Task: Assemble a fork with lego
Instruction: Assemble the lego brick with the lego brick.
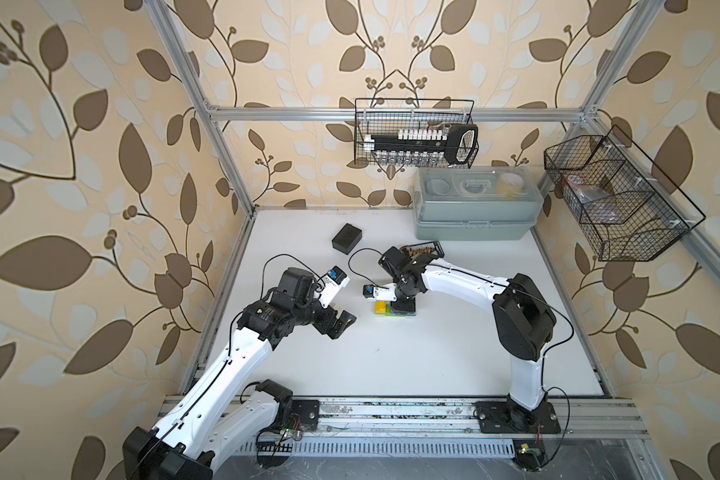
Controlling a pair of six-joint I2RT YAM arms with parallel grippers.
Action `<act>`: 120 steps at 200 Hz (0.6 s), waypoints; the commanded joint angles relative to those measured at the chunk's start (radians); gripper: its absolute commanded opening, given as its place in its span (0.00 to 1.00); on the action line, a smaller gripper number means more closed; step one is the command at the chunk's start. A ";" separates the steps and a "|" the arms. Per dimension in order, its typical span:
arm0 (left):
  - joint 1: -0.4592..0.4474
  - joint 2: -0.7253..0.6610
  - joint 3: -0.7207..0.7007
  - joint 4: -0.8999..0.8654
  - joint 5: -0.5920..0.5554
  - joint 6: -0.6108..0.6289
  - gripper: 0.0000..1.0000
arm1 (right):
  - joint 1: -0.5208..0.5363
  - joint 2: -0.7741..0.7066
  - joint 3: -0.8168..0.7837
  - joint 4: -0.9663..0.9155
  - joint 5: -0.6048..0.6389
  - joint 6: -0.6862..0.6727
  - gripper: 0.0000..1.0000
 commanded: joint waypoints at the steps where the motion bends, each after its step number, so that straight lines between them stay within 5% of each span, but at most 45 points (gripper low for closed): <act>1: 0.012 0.006 0.022 0.025 0.030 0.027 0.99 | -0.001 0.000 -0.001 -0.040 -0.006 0.051 0.38; 75: 0.013 0.007 0.089 0.013 0.034 0.025 0.99 | -0.006 -0.072 0.066 0.007 -0.056 0.166 0.50; 120: 0.013 0.009 0.138 0.020 0.001 0.021 0.99 | -0.030 -0.117 0.074 0.067 0.005 0.309 0.66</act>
